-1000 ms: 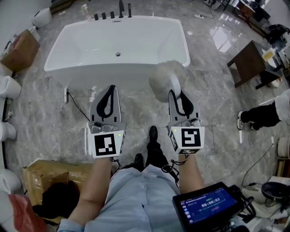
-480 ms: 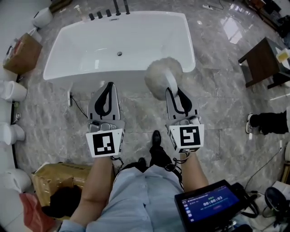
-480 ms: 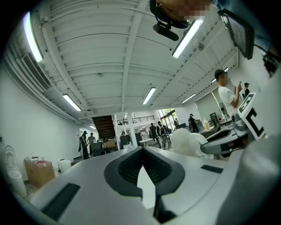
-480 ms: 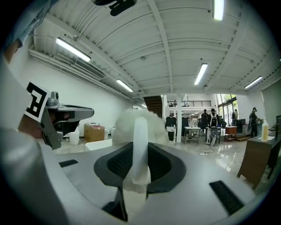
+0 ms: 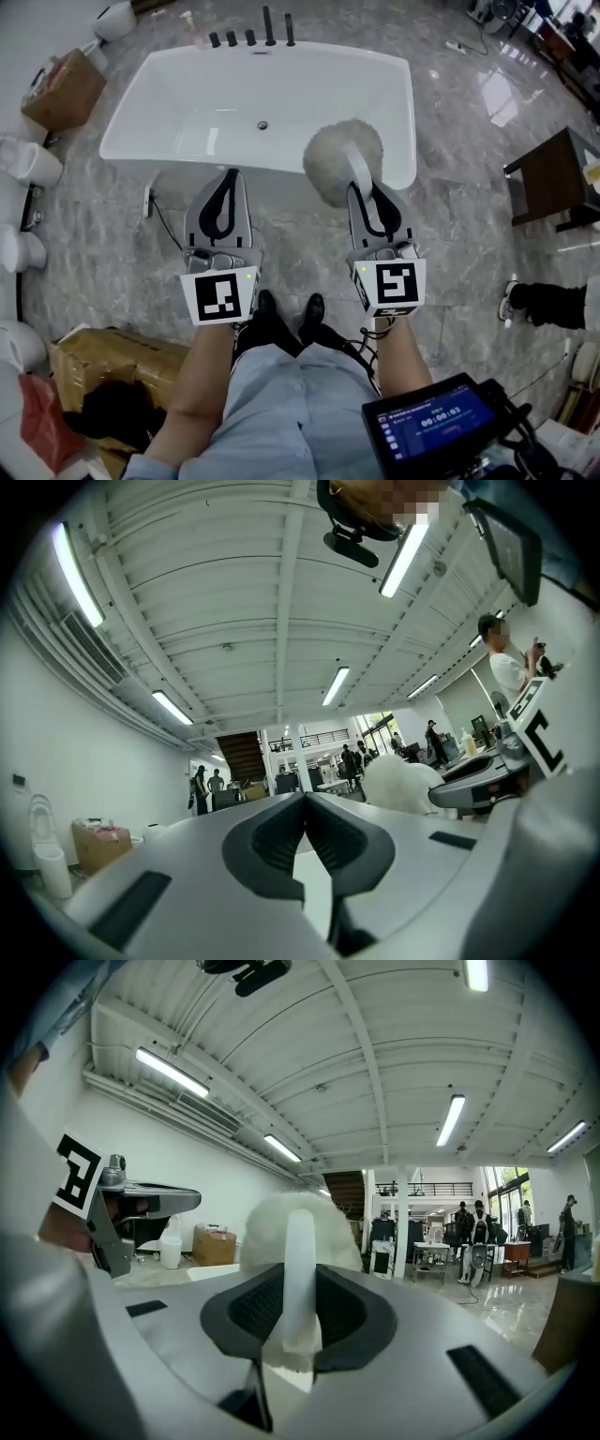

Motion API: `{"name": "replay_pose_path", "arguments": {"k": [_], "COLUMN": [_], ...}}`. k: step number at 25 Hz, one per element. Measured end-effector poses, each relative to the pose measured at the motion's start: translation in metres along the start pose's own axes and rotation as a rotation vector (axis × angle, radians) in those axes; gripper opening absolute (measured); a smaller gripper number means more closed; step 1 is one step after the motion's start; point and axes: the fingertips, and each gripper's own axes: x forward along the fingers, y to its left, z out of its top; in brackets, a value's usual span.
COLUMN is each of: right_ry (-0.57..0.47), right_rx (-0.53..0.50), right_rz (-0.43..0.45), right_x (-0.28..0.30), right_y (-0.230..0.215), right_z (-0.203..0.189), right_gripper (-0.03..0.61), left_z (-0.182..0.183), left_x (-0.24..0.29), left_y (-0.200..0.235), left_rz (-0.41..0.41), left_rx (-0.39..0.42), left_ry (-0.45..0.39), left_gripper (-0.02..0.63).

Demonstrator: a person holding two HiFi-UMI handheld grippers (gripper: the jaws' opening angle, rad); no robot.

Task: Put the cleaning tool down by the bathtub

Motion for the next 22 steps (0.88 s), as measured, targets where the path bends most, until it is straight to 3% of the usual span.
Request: {"name": "replay_pose_path", "arguments": {"k": [11, 22], "right_ry": [0.046, 0.179], "right_rx": [-0.041, -0.051], "right_rz": [0.106, 0.217], "right_x": [0.072, 0.144], "right_y": [0.055, 0.104], "right_z": [0.004, -0.078], "right_gripper": [0.097, 0.098], "left_z": [-0.032, -0.135], "left_x": [0.007, 0.046], "left_y": [0.088, 0.131], "left_rz": [0.095, 0.065], "left_rx": [-0.026, -0.092], "left_ry": [0.057, 0.163], "left_gripper": [0.015, 0.015]}}
